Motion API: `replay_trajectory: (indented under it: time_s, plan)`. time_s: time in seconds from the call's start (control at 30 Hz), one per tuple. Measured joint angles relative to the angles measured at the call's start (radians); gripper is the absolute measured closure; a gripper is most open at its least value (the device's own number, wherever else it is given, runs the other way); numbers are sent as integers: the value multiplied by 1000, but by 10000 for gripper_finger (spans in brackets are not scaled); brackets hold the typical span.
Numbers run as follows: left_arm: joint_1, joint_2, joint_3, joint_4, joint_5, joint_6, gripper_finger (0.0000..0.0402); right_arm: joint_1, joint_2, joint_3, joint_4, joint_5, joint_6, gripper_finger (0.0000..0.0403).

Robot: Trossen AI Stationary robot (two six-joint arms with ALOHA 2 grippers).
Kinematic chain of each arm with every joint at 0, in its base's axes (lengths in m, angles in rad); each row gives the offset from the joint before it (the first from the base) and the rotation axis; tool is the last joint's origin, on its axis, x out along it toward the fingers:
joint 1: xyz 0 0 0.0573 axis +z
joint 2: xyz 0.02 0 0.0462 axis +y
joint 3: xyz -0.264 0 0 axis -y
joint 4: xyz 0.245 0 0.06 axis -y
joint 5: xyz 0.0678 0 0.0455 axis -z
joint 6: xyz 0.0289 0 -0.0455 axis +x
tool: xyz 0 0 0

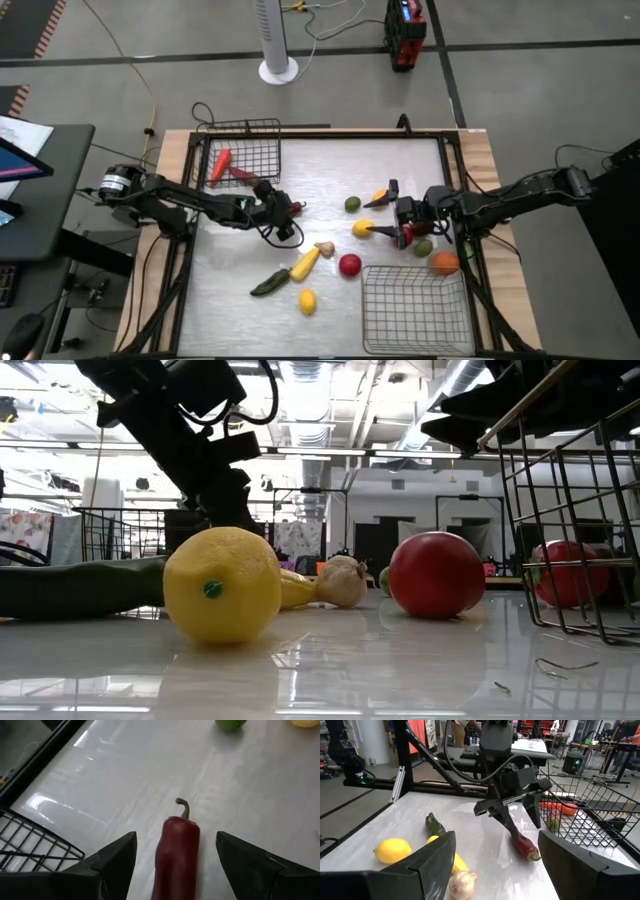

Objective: Sort produce into baskets
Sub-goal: Put the red bell pepper into the black wire basket

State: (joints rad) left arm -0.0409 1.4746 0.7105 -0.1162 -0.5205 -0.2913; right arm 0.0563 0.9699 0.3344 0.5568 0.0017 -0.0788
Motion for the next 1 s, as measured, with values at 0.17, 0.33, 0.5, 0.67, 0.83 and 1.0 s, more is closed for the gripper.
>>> replay_trajectory:
  time_s: [0.17,0.33,0.5,0.67,0.83,1.0]
  plan:
    - [5,0,0,1,-8,-63,141,0,0,0,3,0,1,92]
    - [-26,32,59,-2,-34,-151,141,0,0,0,6,0,5,92]
    - [-88,161,207,-82,-147,-125,141,0,0,0,6,0,10,92]
    - [-60,265,336,-294,-190,-129,141,5,0,0,-3,0,26,92]
    - [-9,280,331,-286,-79,-67,141,22,0,0,-12,0,26,92]
    - [36,280,328,-284,39,51,141,22,0,0,-10,0,25,92]
